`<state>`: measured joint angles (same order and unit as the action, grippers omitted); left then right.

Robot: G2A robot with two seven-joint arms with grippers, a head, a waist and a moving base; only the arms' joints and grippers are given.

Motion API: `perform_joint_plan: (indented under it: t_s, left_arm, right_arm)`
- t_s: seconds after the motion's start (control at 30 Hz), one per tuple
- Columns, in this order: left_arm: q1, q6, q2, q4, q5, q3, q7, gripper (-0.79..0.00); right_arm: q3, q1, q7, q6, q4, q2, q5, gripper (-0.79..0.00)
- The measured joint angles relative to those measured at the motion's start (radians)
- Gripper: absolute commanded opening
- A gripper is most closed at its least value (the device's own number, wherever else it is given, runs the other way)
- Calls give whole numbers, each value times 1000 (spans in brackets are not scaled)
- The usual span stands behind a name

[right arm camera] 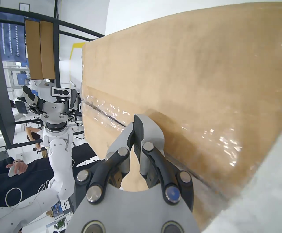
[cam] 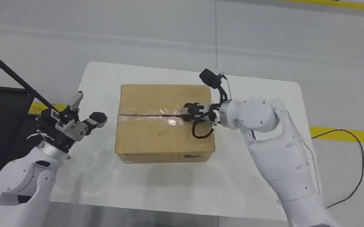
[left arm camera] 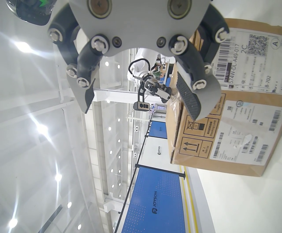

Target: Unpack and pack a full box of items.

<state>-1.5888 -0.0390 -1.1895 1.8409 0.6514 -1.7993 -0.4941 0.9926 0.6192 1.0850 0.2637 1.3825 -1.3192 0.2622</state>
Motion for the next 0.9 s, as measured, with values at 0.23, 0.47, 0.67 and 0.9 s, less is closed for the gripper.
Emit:
perform_joint_plan:
  t_s: [0.23,0.47,0.67,0.9]
  left_arm:
    - [2,-4,2,0,1,-7,-1,0]
    - [3,-4,3,-3,3,-9,2,0]
    - [9,-5,3,-7,3,-5,0,0]
    - [9,-7,4,-8,2,-3,2,0]
  right_arm:
    - [83,47,-9,10,28,26,17,-785]
    - [177,104,-13,21,71,53,32,-785]
    - [228,148,-5,22,101,71,34,-785]
    - [255,187,-8,17,124,83,24,-785]
